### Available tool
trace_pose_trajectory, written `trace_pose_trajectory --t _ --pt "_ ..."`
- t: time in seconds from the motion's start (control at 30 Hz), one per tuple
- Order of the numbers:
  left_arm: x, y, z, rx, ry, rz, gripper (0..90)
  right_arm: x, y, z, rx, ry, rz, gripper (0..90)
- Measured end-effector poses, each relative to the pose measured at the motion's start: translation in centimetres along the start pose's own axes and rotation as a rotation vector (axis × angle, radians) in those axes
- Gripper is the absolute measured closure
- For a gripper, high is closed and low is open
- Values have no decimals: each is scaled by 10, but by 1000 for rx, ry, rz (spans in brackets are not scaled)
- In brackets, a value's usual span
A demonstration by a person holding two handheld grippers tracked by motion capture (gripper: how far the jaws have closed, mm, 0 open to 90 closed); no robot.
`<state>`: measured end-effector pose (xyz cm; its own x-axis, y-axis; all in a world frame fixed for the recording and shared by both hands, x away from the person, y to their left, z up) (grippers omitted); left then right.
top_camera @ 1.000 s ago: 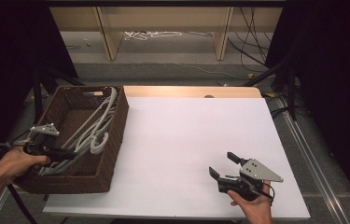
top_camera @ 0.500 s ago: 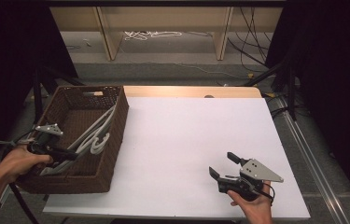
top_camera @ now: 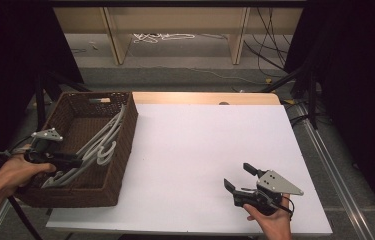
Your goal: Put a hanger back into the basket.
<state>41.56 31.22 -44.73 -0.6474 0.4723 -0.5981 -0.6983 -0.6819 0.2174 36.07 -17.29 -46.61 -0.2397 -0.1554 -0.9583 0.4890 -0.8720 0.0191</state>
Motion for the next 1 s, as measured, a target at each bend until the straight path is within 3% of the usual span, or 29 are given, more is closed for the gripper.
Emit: trace_pose_trajectory --t 0.03,0.3,0.4,0.53,0.57,0.67,0.7,1.0 --pt "-5 3 1 -6 30 1 582 0 0 0 0 0 0 185" --pt "-27 18 4 -29 132 10 455 -1 0 1 -3 2 -3 185" --pt "-35 27 7 -36 148 -16 406 -1 0 0 0 7 -4 185" --pt "-46 37 7 -54 210 -27 337 -1 0 1 -3 2 -3 185" --pt "-52 42 6 -54 264 -1 327 0 0 1 -1 0 0 185" --pt "-60 48 6 -54 323 23 264 -1 -1 1 -9 8 -5 185" --pt "-65 51 5 -51 363 44 240 -1 -2 0 -8 11 -9 185" --pt "-80 69 4 -66 468 51 217 -1 0 1 6 8 -1 185"
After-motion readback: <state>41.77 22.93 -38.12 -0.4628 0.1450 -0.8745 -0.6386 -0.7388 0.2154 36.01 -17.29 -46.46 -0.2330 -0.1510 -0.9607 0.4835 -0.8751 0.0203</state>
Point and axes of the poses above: each handheld gripper's, and its own axes: z roughly backward along the jaws, x roughly out of its underside, y roughly to its right, the point moved 9 cm from there along -z, roughly forward along the jaws, and after that the axes turned 10 degrees about x, right-handed, at the moved point
